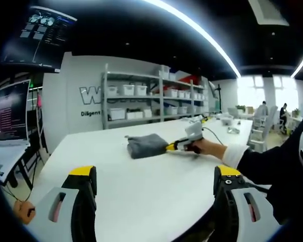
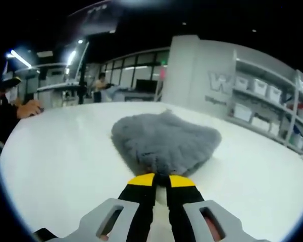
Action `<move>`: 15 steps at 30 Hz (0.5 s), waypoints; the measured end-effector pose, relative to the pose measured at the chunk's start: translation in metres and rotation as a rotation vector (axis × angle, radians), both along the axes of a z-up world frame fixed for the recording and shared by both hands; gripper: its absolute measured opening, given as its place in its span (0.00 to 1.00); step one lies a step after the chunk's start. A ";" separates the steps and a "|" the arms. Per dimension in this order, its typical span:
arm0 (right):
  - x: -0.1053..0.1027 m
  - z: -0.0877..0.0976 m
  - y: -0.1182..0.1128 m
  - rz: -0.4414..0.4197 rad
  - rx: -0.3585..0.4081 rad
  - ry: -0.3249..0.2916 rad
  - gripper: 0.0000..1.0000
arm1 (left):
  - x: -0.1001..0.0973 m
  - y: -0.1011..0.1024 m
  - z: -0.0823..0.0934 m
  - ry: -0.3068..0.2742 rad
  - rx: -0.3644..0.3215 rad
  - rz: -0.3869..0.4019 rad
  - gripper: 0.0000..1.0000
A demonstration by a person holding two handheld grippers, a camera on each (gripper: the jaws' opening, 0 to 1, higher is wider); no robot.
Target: Open the folded towel by lifting each exposed corner and separating the folded layers until the towel lies flat within the target outline without major curled edges
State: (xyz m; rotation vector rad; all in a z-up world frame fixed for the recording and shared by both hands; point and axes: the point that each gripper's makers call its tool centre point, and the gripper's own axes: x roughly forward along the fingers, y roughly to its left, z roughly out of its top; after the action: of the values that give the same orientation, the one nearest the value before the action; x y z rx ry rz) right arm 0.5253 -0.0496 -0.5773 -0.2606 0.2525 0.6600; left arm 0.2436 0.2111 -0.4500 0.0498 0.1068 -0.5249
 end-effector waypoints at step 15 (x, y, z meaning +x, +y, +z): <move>-0.008 0.000 0.003 0.017 0.003 0.002 0.04 | 0.000 0.001 0.001 -0.004 0.002 0.002 0.94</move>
State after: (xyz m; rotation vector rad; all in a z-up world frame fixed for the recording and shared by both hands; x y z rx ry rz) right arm 0.5172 -0.0466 -0.5770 -0.2590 0.2517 0.6780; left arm 0.2438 0.2125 -0.4495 0.0526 0.1034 -0.5223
